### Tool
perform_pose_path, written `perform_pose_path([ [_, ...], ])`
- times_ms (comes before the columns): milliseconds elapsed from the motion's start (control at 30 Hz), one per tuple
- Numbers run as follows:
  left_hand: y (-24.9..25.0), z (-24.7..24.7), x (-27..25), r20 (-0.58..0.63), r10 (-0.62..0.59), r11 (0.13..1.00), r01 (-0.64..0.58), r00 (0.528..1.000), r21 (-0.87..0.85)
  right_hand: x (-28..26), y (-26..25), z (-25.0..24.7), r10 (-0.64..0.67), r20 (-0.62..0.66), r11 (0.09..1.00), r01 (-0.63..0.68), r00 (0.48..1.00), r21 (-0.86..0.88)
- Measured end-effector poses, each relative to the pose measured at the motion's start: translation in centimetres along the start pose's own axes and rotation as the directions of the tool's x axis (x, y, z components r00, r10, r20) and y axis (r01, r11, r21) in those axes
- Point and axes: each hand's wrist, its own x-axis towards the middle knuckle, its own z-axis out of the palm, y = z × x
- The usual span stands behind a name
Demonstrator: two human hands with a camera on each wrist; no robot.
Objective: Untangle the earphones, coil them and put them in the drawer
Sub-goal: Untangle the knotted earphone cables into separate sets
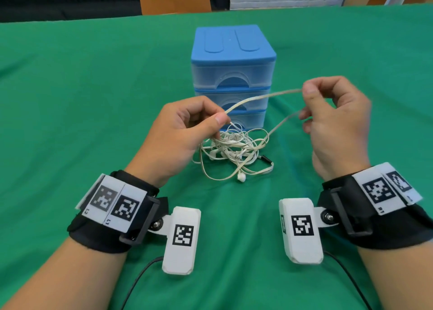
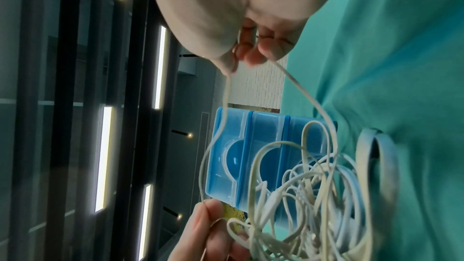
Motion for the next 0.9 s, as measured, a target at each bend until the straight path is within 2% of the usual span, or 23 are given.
perform_pose_path([
  [67,0.1,0.1,0.0,-0.003,0.006,1.0,-0.006,1.0,0.017,-0.4,-0.7,0.1,0.034,0.078,0.999,-0.037,0.996,0.031],
  [133,0.1,0.1,-0.1,0.006,-0.002,1.0,0.001,1.0,0.028,-0.9,-1.6,0.2,0.015,0.214,0.992,-0.041,0.977,0.119],
  [233,0.1,0.3,-0.2,0.015,-0.008,0.999,0.008,1.0,0.031,-1.9,-2.0,0.7,-0.009,0.479,0.998,-0.02,0.878,0.055],
  [300,0.1,0.2,-0.2,0.018,-0.007,1.0,0.006,1.0,0.023,-2.4,-1.9,1.1,0.003,0.583,1.0,0.008,0.812,-0.016],
  [333,0.1,0.2,-0.2,0.019,-0.005,1.0,0.004,1.0,0.025,-2.6,-1.9,1.2,0.0,0.606,0.999,0.028,0.796,-0.038],
  [367,0.1,0.2,-0.2,0.018,-0.005,0.999,0.004,1.0,0.033,-2.6,-1.9,1.2,-0.009,0.607,0.998,0.046,0.795,-0.045],
  [433,0.0,0.1,-0.1,0.011,-0.011,0.999,0.011,1.0,0.052,-2.4,-2.0,1.0,-0.022,0.566,1.0,0.027,0.824,0.0],
  [533,0.0,0.1,-0.1,0.013,-0.014,0.999,0.013,1.0,0.051,-1.7,-2.3,0.4,0.072,0.457,0.966,-0.175,0.887,0.189],
  [600,0.0,0.1,-0.1,0.016,-0.016,0.999,0.015,1.0,0.042,-1.4,-2.5,0.0,0.129,0.379,0.92,-0.254,0.917,0.3],
  [733,0.1,0.2,-0.2,0.033,0.007,1.0,-0.008,0.999,0.028,-1.1,-2.3,-0.1,0.152,0.237,0.896,-0.236,0.959,0.377],
  [900,-0.1,-0.2,-0.1,0.009,0.026,0.999,-0.026,1.0,0.02,-0.7,-2.1,-0.5,0.151,0.149,0.89,-0.2,0.977,0.41],
])
